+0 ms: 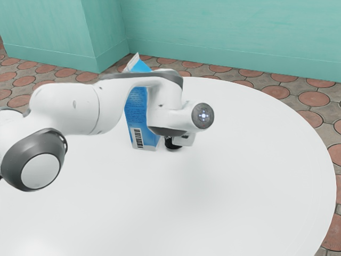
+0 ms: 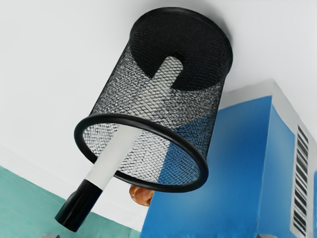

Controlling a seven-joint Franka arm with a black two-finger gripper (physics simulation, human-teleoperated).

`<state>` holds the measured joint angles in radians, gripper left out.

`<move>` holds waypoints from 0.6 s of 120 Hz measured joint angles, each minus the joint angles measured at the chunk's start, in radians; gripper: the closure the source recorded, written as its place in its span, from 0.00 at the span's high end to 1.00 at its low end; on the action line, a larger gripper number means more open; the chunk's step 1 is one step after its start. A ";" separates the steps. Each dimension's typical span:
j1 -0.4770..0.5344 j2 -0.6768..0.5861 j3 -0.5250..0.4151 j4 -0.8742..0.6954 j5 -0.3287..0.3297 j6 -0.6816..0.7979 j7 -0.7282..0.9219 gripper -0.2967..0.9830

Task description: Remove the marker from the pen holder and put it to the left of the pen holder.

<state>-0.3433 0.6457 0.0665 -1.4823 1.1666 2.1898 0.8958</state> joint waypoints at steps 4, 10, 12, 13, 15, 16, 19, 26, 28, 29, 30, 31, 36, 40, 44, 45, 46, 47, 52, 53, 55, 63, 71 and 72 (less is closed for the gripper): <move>0.001 0.006 0.000 0.001 0.034 0.002 0.013 0.62; 0.003 0.017 -0.001 0.002 0.083 0.004 0.032 0.62; 0.004 0.020 -0.001 0.002 0.098 0.005 0.038 0.61; 0.004 0.022 -0.001 0.002 0.107 0.005 0.041 0.61; 0.005 0.027 -0.001 0.002 0.124 0.006 0.046 0.61; 0.005 0.029 -0.001 0.002 0.132 0.006 0.049 0.61; 0.008 0.035 -0.001 0.003 0.153 0.008 0.057 0.61; 0.016 0.047 -0.001 0.007 0.193 0.019 0.074 0.61; 0.018 0.051 -0.001 0.010 0.202 0.022 0.079 0.61; 0.018 0.053 -0.001 0.013 0.205 0.023 0.081 0.61; 0.019 0.055 -0.001 0.016 0.209 0.025 0.083 0.61; 0.019 0.057 -0.001 0.019 0.212 0.027 0.086 0.61; 0.024 0.070 -0.001 0.039 0.226 0.039 0.096 0.61; 0.027 0.089 -0.002 0.065 0.235 0.047 0.104 0.61; 0.039 0.109 -0.010 0.091 0.241 0.055 0.112 0.60; 0.044 0.113 -0.014 0.096 0.244 0.057 0.114 0.60; 0.049 0.116 -0.018 0.100 0.246 0.059 0.116 0.60; 0.053 0.121 -0.021 0.105 0.248 0.061 0.117 0.60; 0.070 0.139 -0.032 0.123 0.257 0.069 0.126 0.60; 0.073 0.142 -0.035 0.127 0.259 0.071 0.128 0.60; 0.078 0.147 -0.039 0.133 0.263 0.074 0.131 0.60; 0.089 0.161 -0.046 0.151 0.274 0.084 0.143 0.60; 0.094 0.168 -0.050 0.165 0.287 0.091 0.154 0.60; 0.094 0.169 -0.050 0.167 0.289 0.091 0.156 0.60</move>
<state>-0.2489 0.8148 0.0165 -1.3152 1.4554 2.2813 1.0515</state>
